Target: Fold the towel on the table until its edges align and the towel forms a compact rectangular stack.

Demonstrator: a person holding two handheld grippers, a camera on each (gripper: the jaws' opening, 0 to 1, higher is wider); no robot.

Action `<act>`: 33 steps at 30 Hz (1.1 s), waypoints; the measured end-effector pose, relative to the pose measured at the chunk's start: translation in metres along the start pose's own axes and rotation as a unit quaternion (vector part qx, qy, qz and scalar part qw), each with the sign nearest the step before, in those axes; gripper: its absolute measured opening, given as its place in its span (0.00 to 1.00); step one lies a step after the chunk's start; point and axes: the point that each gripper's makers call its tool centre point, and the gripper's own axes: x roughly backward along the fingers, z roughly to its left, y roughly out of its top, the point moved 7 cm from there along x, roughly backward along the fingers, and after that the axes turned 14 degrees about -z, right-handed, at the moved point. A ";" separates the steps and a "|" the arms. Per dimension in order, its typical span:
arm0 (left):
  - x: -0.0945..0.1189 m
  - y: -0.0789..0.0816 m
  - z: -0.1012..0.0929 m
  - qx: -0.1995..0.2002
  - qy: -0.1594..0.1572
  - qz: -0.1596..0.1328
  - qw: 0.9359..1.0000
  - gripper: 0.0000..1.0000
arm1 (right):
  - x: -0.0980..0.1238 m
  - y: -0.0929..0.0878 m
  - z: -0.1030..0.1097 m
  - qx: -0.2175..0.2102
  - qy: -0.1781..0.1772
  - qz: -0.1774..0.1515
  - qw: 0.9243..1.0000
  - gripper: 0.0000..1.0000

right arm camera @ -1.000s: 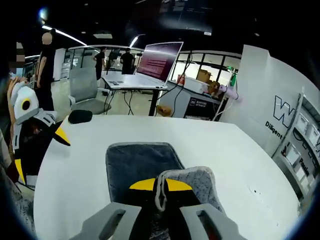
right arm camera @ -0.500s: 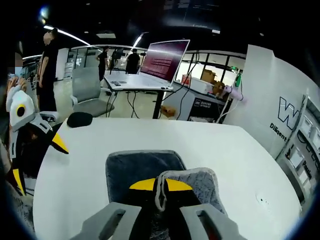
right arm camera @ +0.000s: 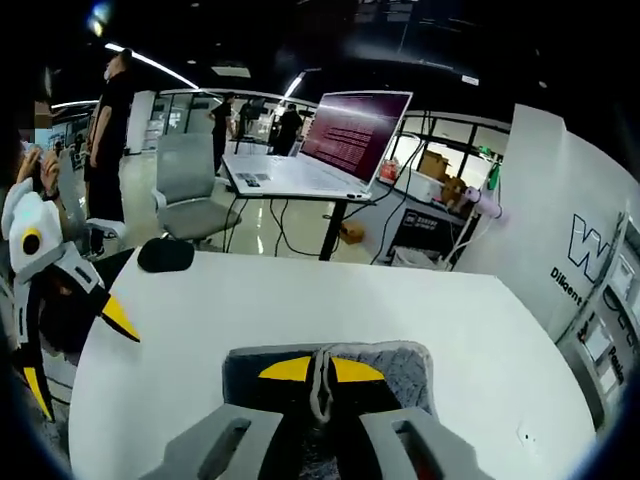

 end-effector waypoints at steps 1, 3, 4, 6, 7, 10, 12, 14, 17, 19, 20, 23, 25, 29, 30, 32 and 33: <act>0.000 0.001 0.001 -0.001 0.000 0.000 1.000 0.99 | -0.002 0.001 0.000 0.001 0.001 0.000 1.000 0.05; 0.000 0.003 0.001 -0.002 0.000 -0.002 1.000 0.99 | -0.006 0.001 0.000 0.003 0.001 0.002 1.000 0.05; 0.000 0.004 0.001 -0.003 0.000 -0.003 1.000 0.99 | -0.009 0.001 0.000 0.004 0.001 0.003 1.000 0.05; -0.002 0.005 0.002 -0.004 -0.001 -0.005 1.000 0.99 | -0.013 0.000 0.001 0.003 0.002 0.004 1.000 0.05; -0.003 0.005 0.002 -0.003 -0.002 -0.005 1.000 0.99 | -0.017 -0.001 0.002 0.004 0.002 0.005 1.000 0.05; -0.007 0.003 0.001 -0.002 -0.005 0.001 1.000 0.99 | -0.024 -0.004 0.006 0.007 0.007 0.008 1.000 0.05; -0.008 0.003 0.000 -0.001 -0.006 0.002 1.000 0.99 | -0.029 -0.003 0.009 0.004 0.015 0.006 1.000 0.05; -0.009 0.003 0.000 -0.001 -0.008 0.000 1.000 0.99 | -0.032 -0.001 0.011 0.004 0.019 0.003 1.000 0.05; -0.009 0.004 0.000 0.000 -0.009 -0.004 1.000 0.99 | -0.036 0.002 0.012 0.014 0.022 0.008 1.000 0.06; -0.009 0.004 0.002 0.000 -0.006 -0.003 1.000 0.99 | -0.038 0.002 0.011 0.016 0.022 0.007 1.000 0.06; -0.009 0.003 0.003 0.001 -0.004 -0.001 1.000 0.99 | -0.039 0.002 0.011 0.019 0.023 0.008 1.000 0.06; -0.008 0.002 0.004 0.002 -0.002 0.001 1.000 0.99 | -0.045 -0.001 0.016 0.032 0.033 0.023 0.999 0.06; -0.009 0.001 0.004 0.003 -0.002 0.001 1.000 0.99 | -0.051 -0.002 0.018 0.035 0.046 0.033 0.998 0.07; -0.010 0.000 0.003 0.005 -0.003 0.001 1.000 0.99 | -0.062 -0.017 0.026 0.028 0.061 0.044 0.997 0.07; -0.011 0.000 0.003 0.005 -0.003 0.001 1.000 0.99 | -0.064 -0.021 0.027 0.023 0.063 0.045 0.997 0.07; -0.010 -0.001 0.003 0.006 -0.002 0.002 1.000 0.99 | -0.066 -0.028 0.028 0.012 0.065 0.044 0.997 0.11; -0.010 -0.002 0.003 0.006 -0.002 0.002 1.000 0.99 | -0.066 -0.030 0.029 0.002 0.068 0.043 0.997 0.13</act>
